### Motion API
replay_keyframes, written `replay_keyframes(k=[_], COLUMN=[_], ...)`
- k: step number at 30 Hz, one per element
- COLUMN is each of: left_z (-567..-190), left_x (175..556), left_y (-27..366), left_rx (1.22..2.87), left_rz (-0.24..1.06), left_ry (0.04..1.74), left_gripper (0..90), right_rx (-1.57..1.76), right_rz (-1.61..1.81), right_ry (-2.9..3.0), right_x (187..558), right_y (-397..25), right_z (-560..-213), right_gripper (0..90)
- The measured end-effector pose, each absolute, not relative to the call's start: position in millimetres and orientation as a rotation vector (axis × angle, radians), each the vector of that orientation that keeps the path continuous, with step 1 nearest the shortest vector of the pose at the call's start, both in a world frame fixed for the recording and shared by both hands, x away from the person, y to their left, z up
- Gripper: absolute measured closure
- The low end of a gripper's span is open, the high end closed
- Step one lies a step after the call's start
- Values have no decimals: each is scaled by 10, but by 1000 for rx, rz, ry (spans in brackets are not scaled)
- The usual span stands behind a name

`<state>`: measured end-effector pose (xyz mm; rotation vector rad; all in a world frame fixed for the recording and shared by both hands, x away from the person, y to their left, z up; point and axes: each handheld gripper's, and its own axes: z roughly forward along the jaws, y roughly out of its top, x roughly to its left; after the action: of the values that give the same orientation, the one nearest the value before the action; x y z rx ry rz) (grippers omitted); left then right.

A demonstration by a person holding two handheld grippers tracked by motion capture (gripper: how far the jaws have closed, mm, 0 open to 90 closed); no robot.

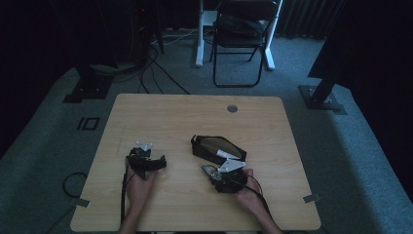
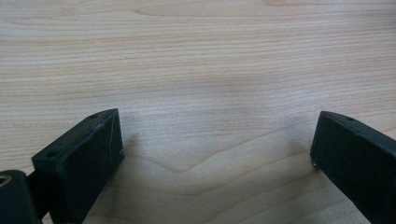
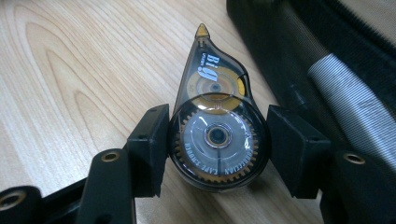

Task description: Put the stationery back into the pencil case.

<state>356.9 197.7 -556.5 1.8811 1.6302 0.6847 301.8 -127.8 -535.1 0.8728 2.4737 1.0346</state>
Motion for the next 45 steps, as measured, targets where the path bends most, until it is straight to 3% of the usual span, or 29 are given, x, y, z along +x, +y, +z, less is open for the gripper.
replay_keyframes(k=[45], left_z=[-5565], left_x=[3569], left_y=[1977], left_rx=[1881], left_rz=[685], left_ry=[1630], left_gripper=[28], right_rx=[749], right_rz=[1102], right_ry=[2432], right_x=[2857], right_y=[-1256], right_z=[-5002], right_gripper=[417])
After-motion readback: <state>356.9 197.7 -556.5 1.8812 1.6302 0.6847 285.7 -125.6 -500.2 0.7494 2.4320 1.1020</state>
